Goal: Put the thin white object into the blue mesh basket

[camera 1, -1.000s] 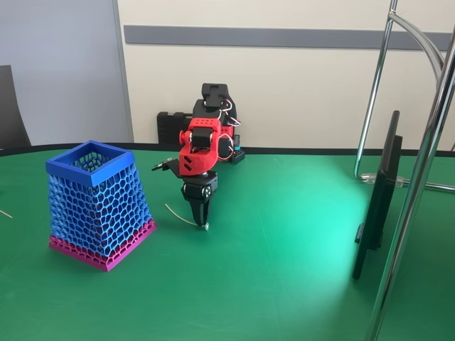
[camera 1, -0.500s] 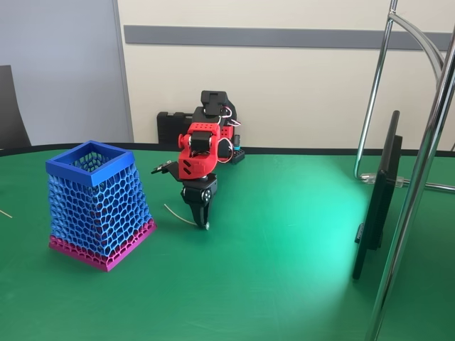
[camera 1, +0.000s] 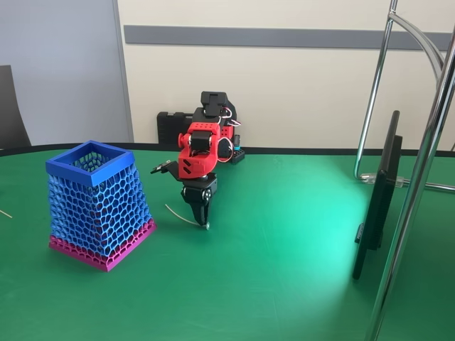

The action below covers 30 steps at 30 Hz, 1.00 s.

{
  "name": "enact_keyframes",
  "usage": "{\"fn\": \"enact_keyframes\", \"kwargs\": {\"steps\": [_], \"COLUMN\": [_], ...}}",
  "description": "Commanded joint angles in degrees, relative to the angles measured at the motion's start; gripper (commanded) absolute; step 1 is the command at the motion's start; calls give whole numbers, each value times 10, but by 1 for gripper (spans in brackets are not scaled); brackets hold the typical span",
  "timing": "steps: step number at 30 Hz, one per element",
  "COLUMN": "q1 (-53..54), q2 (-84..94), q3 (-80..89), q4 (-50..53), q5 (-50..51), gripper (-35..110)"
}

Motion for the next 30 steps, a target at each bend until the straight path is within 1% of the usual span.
{"fn": "enact_keyframes", "kwargs": {"steps": [1,4,7,14,26,30], "q1": [-6,-7,-7,-6,-4,-4], "q2": [4,6,7,-3,-39,-53], "q3": [-22,-18,-18,-35,-98,-122], "q4": [3,3,3,9,43,56], "q5": [-4,-6,-4,0,2,4], "gripper": [1,1,9,12,13,11]}}
